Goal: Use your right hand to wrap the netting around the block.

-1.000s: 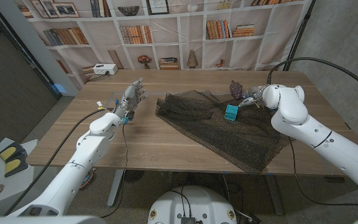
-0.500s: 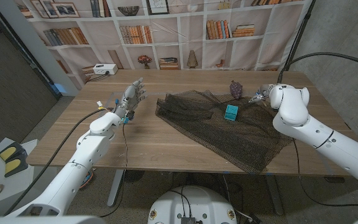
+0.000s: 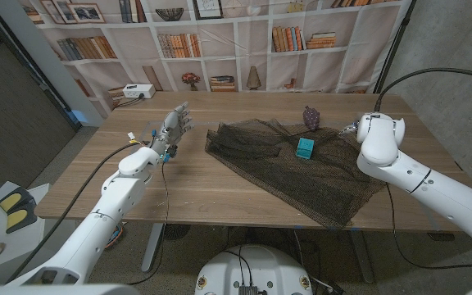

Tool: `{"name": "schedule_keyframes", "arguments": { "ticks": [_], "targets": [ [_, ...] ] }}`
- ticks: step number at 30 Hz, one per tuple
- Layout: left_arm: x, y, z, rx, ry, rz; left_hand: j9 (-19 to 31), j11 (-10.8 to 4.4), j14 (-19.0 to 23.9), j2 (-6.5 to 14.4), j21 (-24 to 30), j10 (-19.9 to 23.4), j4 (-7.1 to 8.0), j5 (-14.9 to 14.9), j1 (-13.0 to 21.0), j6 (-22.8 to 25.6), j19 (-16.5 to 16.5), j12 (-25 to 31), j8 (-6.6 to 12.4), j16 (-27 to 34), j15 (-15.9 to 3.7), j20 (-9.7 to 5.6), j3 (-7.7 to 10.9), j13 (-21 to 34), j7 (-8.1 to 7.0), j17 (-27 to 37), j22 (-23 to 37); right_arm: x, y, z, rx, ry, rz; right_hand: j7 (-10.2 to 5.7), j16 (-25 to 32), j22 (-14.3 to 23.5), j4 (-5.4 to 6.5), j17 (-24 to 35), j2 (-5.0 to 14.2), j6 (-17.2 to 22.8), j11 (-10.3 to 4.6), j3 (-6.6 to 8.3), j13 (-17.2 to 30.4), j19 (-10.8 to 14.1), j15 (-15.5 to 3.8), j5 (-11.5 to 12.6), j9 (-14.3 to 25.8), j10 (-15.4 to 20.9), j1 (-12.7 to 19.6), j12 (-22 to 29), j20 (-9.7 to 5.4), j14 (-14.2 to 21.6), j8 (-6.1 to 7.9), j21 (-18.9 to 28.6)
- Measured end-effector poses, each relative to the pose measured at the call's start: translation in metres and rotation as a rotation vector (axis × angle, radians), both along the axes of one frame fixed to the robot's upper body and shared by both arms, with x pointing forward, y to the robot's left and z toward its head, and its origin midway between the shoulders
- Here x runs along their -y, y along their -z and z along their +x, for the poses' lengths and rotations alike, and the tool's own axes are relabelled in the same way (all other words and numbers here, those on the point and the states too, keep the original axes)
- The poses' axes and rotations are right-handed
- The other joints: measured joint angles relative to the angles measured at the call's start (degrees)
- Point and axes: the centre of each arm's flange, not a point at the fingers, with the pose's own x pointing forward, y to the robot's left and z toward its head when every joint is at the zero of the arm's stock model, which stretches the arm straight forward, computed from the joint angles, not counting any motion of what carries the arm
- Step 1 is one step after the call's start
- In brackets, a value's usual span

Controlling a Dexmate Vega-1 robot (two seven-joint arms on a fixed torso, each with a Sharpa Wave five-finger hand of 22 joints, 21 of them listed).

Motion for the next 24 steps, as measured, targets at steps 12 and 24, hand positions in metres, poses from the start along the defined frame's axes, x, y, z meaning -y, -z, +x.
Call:
{"name": "schedule_keyframes", "arguments": {
  "ticks": [12, 24],
  "targets": [
    [0.002, -0.004, 0.006, -0.002, 0.005, 0.006, 0.0, 0.0, 0.0, 0.0, -0.3, 0.0, 0.0, 0.0, 0.0, 0.0, 0.0, 0.0, 0.0, 0.0, 0.0, 0.0, 0.0, 0.0, 0.0, 0.0, 0.0, 0.026, 0.011, 0.014, -0.077, 0.12, 0.037, -0.11, 0.0, 0.0, 0.28, -0.3, -0.59, -1.3, -0.4, -0.83, 0.0, -1.0, 0.12, 0.4, 0.0, -1.4, -0.9, -0.6, -0.32, -1.7, -0.66, -0.8],
    [0.001, -0.005, 0.008, -0.005, 0.006, 0.009, 0.0, 0.0, 0.0, 0.0, -0.3, 0.0, 0.0, 0.0, 0.0, 0.0, 0.0, 0.0, 0.0, 0.0, 0.0, 0.0, 0.0, 0.0, 0.0, 0.0, 0.0, 0.044, 0.019, 0.027, -0.15, 0.191, 0.08, -0.33, 0.0, 0.0, -0.95, -0.8, 0.08, -0.7, -0.52, -0.45, 0.3, -0.8, 0.12, 1.3, 0.0, -0.9, 0.6, -0.6, -0.11, -1.7, -0.65, -0.8]
  ]
}}
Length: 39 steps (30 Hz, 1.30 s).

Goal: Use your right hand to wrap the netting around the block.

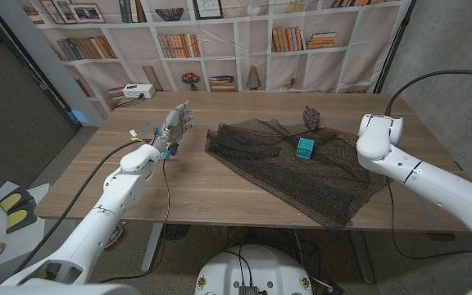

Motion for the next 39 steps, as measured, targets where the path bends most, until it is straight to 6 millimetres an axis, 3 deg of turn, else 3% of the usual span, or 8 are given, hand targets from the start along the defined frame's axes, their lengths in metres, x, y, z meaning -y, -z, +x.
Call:
{"name": "schedule_keyframes", "arguments": {
  "ticks": [18, 24, 28, 32, 35, 36, 37, 39],
  "targets": [
    [-0.005, -0.004, -0.003, 0.006, -0.005, 0.005, 0.0, 0.0, 0.0, -0.2, 0.0, 0.0, 0.0, 0.0, -0.2, 0.0, 0.0, 0.0, 0.0, 0.0, 0.0, 0.0, 0.0, 0.0, 0.0, 0.0, 0.0, 0.017, 0.019, 0.01, -0.115, 0.094, 0.057, 0.1, 1.0, 0.0, -3.05, -1.5, 0.15, 2.8, -0.62, 0.79, -0.1, 1.9, -0.68, 1.0, 0.0, 3.1, 4.4, 0.7, -0.23, 2.6, 0.0, -0.2],
    [-0.005, -0.004, -0.004, 0.008, -0.004, 0.007, 0.0, 0.0, 0.0, -0.2, 0.0, 0.0, 0.0, 0.0, -0.2, 0.0, 0.0, 0.0, 0.0, 0.0, 0.0, 0.0, 0.0, 0.0, 0.0, 0.0, 0.0, 0.02, 0.024, 0.013, -0.128, 0.111, 0.068, 0.15, 3.4, 0.0, -4.89, -1.8, 1.07, 5.7, -0.82, 1.16, 0.2, 4.9, -0.8, 2.0, -0.1, 8.3, 7.0, 2.7, -1.37, 8.1, -0.08, 0.1],
    [-0.006, -0.005, -0.005, 0.011, -0.004, 0.008, 0.0, 0.0, 0.0, -0.2, 0.0, 0.0, 0.0, 0.0, -0.2, 0.0, 0.0, 0.0, 0.0, 0.0, 0.0, 0.0, 0.0, 0.0, 0.0, 0.0, 0.0, 0.022, 0.026, 0.014, -0.122, 0.117, 0.078, 0.63, 7.9, 0.1, -7.24, -0.1, 1.72, 11.8, -1.37, 0.8, 1.4, 7.4, -1.06, 3.3, -0.1, 17.3, 10.2, 7.8, -2.52, 17.7, 0.72, 0.6],
    [-0.007, -0.005, -0.007, 0.012, -0.004, 0.008, 0.0, 0.0, 0.0, -0.2, 0.0, 0.0, 0.0, 0.0, -0.2, 0.0, 0.0, 0.0, 0.0, 0.0, 0.0, 0.0, 0.0, 0.0, 0.0, 0.0, 0.0, 0.026, 0.032, 0.016, -0.12, 0.125, 0.089, 1.02, 16.8, 0.4, -9.92, 7.3, 0.8, 15.0, -3.0, -1.23, 5.9, 7.5, -1.87, 4.5, -0.1, 24.1, 15.5, 15.4, -3.44, 28.1, 5.88, -0.2],
    [-0.007, -0.004, -0.007, 0.013, -0.005, 0.009, 0.0, 0.0, 0.0, -0.2, -0.1, 0.0, 0.0, 0.0, -0.2, 0.0, 0.0, 0.0, 0.0, 0.0, 0.0, 0.0, 0.0, 0.0, 0.0, 0.0, 0.0, 0.026, 0.033, 0.016, -0.095, 0.128, 0.087, 1.03, 26.8, 1.0, -10.91, 17.1, 2.32, 15.0, -4.76, -2.23, 12.8, 12.1, -2.88, 5.7, 0.0, 31.4, 23.3, 23.9, -5.03, 34.5, 15.33, 1.1],
    [-0.007, -0.004, -0.008, 0.013, -0.005, 0.009, 0.0, 0.0, 0.0, -0.2, -0.2, 0.0, 0.0, 0.0, -0.2, 0.0, 0.0, 0.0, 0.0, 0.0, 0.0, 0.0, 0.0, 0.0, 0.0, 0.0, 0.0, 0.025, 0.034, 0.015, -0.086, 0.126, 0.077, 2.97, 29.1, 1.2, -11.17, 18.8, 3.51, 20.9, -5.16, -1.97, 14.8, 14.1, -3.47, 5.8, 6.4, 33.9, 26.1, 26.3, -5.39, 36.7, 18.53, 2.0],
    [-0.007, -0.004, -0.008, 0.014, -0.005, 0.01, 0.0, 0.0, 0.0, -0.2, -0.2, 0.0, 0.0, 0.0, -0.2, 0.0, 0.0, 0.0, 0.0, 0.0, 0.0, 0.0, 0.0, 0.0, 0.0, 0.0, 0.0, 0.026, 0.032, 0.015, -0.071, 0.13, 0.071, 1.65, 30.8, 1.3, -11.32, 19.9, 4.71, 30.2, -5.27, -1.81, 16.1, 15.8, -4.09, 5.9, 11.2, 35.9, 28.3, 28.2, -5.69, 38.5, 20.97, 2.8],
    [-0.008, -0.004, -0.009, 0.014, -0.006, 0.009, 0.0, 0.0, 0.0, -0.2, -0.2, 0.0, 0.0, 0.0, -0.2, 0.0, 0.0, 0.0, 0.0, 0.0, 0.0, 0.0, 0.0, 0.0, 0.0, 0.0, 0.0, 0.023, 0.036, 0.015, -0.056, 0.122, 0.054, -0.46, 32.7, 1.5, -11.21, 20.7, 5.9, 36.8, -5.54, -1.73, 17.0, 18.1, -5.07, 5.7, 13.5, 38.5, 30.3, 30.0, -6.28, 40.9, 22.91, 4.0]
  ]
}}
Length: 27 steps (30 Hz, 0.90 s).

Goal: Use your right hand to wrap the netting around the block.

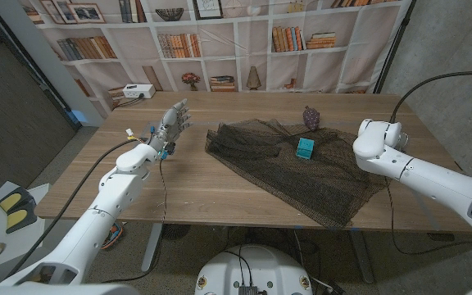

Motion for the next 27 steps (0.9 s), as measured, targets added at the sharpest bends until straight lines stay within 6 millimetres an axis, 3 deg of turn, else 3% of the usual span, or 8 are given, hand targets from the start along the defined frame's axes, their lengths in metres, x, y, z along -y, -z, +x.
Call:
{"name": "schedule_keyframes", "arguments": {
  "ticks": [4, 11, 18, 25, 27],
  "targets": [
    [0.0, 0.0, -0.001, 0.0, -0.001, -0.001, 0.0, 0.0, 0.0, 0.0, 0.0, 0.0, 0.0, 0.0, 0.0, 0.0, 0.0, 0.0, 0.0, 0.0, 0.0, 0.0, 0.0, 0.0, 0.0, 0.0, 0.0, -0.004, 0.002, -0.002, 0.066, -0.009, -0.045, 0.8, 1.3, 0.3, 0.51, 0.1, 1.1, 0.8, -0.09, 0.26, -0.2, 1.2, -1.08, -1.0, 1.0, 1.9, 1.2, 0.6, -0.73, 1.9, 1.77, 0.9],
    [0.0, 0.002, -0.002, -0.003, -0.002, -0.003, 0.0, 0.0, 0.0, 0.0, 0.0, 0.0, 0.0, 0.0, 0.0, 0.0, 0.0, -0.5, 0.0, -0.3, 0.0, 0.0, 0.0, 0.0, 0.0, 0.0, 0.0, -0.012, 0.004, -0.007, 0.184, -0.027, -0.113, 1.01, 1.6, 0.5, 0.87, 1.4, 1.44, 1.0, -0.55, 0.36, 0.2, 0.9, -0.98, -1.4, 1.0, 2.5, 1.5, 1.4, -1.47, 2.2, 1.79, 1.3],
    [0.0, 0.003, -0.003, -0.004, -0.004, -0.007, 0.0, 0.0, 0.0, 0.0, 0.0, 0.0, 0.0, 0.0, 0.0, 0.0, 0.0, -0.5, 0.0, -0.3, 0.0, 0.0, 0.0, 0.0, 0.0, 0.0, 0.0, -0.022, 0.005, -0.009, 0.291, -0.063, -0.132, 1.72, 1.6, 0.8, 1.3, 2.3, 1.53, 1.7, -0.09, 0.32, 0.7, 1.2, -1.39, -1.7, 0.1, 3.4, 1.5, 2.3, -2.14, 3.5, 1.84, 2.0],
    [-0.001, 0.005, -0.005, -0.005, -0.006, -0.01, 0.0, 0.0, 0.0, 0.0, 0.0, 0.0, 0.0, 0.0, 0.0, 0.0, 0.0, -0.5, 0.0, -0.3, 0.0, 0.0, 0.0, 0.0, 0.0, 0.0, 0.0, -0.043, 0.01, -0.013, 0.455, -0.199, -0.04, 1.92, 1.6, 0.8, 1.54, 2.8, 1.6, 1.9, 0.01, 0.08, 1.5, 1.5, -1.69, -1.9, -0.6, 3.5, 1.4, 2.8, -2.48, 4.0, 1.87, 2.4],
    [-0.001, 0.005, -0.005, -0.005, -0.006, -0.01, 0.0, 0.0, 0.0, 0.0, 0.0, 0.0, 0.0, 0.0, 0.0, 0.0, 0.0, -0.5, 0.0, -0.3, 0.0, 0.0, 0.0, 0.0, 0.0, 0.0, 0.0, -0.037, 0.003, -0.021, 0.524, -0.216, 0.008, 1.92, 1.2, 1.1, 1.54, 3.0, 1.6, 1.9, 0.01, 0.08, 1.6, 1.3, -1.79, -1.9, -0.8, 3.5, 1.4, 2.8, -2.68, 4.1, 1.88, 2.4]
  ]
}}
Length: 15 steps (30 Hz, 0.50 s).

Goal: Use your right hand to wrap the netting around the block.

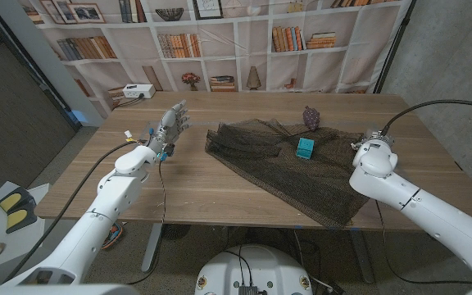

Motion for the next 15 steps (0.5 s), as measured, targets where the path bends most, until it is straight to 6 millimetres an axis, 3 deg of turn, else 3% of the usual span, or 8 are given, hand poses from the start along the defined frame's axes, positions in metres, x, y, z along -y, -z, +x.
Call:
{"name": "schedule_keyframes", "arguments": {
  "ticks": [15],
  "targets": [
    [0.0, 0.002, -0.003, 0.006, 0.003, -0.007, 0.0, 0.0, 0.0, 0.0, 0.0, 0.0, 0.0, 0.0, 0.0, 0.0, 0.0, 0.0, 0.0, 0.0, 0.0, 0.0, 0.0, 0.0, 0.0, 0.0, 0.0, 0.008, -0.036, -0.024, 0.196, -0.299, 0.177, 0.2, -1.3, 0.3, 0.23, 1.0, 0.58, 0.2, 0.55, 0.23, 0.4, -0.2, 0.0, -0.1, -1.0, -0.6, 0.6, 0.0, 0.21, 0.0, 0.06, 0.7]
  ]
}}
